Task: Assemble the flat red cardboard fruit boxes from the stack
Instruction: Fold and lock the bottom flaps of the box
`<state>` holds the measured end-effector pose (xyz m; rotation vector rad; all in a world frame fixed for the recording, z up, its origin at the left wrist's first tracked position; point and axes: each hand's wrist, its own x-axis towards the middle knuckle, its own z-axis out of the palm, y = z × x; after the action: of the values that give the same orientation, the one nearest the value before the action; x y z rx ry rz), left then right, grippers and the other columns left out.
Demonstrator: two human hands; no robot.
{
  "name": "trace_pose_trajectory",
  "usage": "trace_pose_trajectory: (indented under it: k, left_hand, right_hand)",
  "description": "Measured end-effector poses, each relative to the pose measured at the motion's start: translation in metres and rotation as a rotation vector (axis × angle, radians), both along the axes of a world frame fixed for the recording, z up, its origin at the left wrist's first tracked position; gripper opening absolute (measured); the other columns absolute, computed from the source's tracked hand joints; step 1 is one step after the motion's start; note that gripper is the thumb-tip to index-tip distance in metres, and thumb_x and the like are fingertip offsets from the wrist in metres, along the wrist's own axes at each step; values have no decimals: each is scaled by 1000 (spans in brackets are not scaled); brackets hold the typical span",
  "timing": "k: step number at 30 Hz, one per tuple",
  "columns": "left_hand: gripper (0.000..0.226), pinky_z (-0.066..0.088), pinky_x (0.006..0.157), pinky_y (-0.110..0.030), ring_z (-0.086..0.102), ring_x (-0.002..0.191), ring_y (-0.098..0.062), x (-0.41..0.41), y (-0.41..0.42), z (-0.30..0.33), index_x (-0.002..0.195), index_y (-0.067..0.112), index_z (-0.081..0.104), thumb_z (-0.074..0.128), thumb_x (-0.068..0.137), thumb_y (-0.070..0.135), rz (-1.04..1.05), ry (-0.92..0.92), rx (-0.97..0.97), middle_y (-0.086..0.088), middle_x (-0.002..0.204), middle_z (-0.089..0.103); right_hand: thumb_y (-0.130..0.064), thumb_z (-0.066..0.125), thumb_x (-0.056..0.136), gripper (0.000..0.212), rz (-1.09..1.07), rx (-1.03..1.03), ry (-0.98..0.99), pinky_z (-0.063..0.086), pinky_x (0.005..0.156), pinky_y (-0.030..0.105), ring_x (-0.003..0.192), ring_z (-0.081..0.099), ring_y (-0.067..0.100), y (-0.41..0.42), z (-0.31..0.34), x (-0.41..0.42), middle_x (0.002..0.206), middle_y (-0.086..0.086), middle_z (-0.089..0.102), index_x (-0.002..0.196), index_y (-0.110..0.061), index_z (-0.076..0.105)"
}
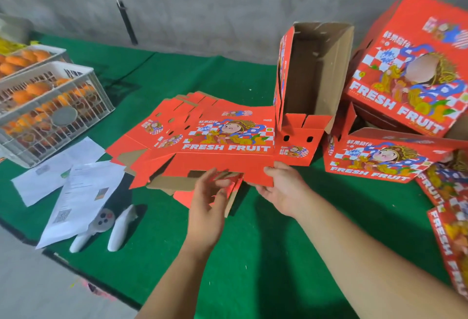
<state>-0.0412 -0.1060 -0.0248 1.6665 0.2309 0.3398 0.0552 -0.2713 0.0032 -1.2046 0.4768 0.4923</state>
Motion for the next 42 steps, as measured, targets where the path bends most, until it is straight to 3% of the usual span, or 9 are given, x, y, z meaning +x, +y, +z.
trace_pose_trajectory:
  k: [6,13,17,21,24,31,35,38,42]
  left_hand:
    - [87,31,116,-54,41,138,-43,-30,64,-7,152,26,46,59,71,55,552,466,456,-21,148,44]
    - [77,43,109,-19,51,135,4,-56,48,-23,140,62,45,82,74,54,-110,230,259,25,140,60]
    - [130,20,115,-31,16,142,-2,-62,9,-39,158,52,2,76,53,71,-170,351,270,4,148,20]
    - [123,33,95,-31,52,109,-27,-63,-27,-38,151,61,-22,58,59,78,-89,472,273,-4,130,30]
    - [121,32,93,-32,37,90,-18,-63,-60,-31,145,62,-32,61,67,66,-136,474,274,-4,125,32]
    - [139,17,116,-33,16,132,-19,-69,-136,-23,140,37,-50,69,69,47,-338,565,67,-10,132,51]
    - [84,25,122,-64,42,144,-41,-65,-155,-18,151,19,30,61,78,49,-635,658,52,-11,132,70]
    - [75,51,96,-37,63,124,-33,-56,-154,-9,146,15,41,67,83,47,-658,773,61,-12,134,65]
    - [31,43,72,-30,66,89,-19,-29,-150,8,100,17,76,59,95,42,-660,785,84,-2,102,75]
  right_hand:
    - [-11,52,107,25,-191,-17,29,44,63,30,88,72,30,-55,1,-15,109,13,73,128,-25,54]
    - [-13,57,106,17,-263,-130,2,43,56,30,76,65,26,-95,3,-35,99,13,75,117,-21,68]
    - [-13,61,104,18,-298,-180,-14,46,57,29,76,64,24,-115,0,-50,98,14,75,120,-18,68]
    - [-11,62,103,24,-368,-174,-24,51,66,31,81,70,22,-136,-3,-64,107,10,76,125,-21,64]
    - [-15,65,101,29,-399,-189,-54,53,73,33,92,73,24,-144,0,-70,112,7,75,129,-20,58]
    - [-15,69,95,24,-252,-266,-2,59,92,50,102,73,34,-127,-8,-88,113,14,73,118,-17,61]
    - [-6,62,95,13,-282,-524,-142,52,65,30,79,68,22,-142,-8,-84,100,10,73,94,-19,65]
    - [-7,59,97,17,-243,-672,-206,44,58,24,76,63,14,-164,-5,-77,93,2,68,106,-21,60]
    - [1,53,93,30,-169,-807,-286,49,70,30,84,65,20,-190,-2,-70,98,3,69,113,-21,60]
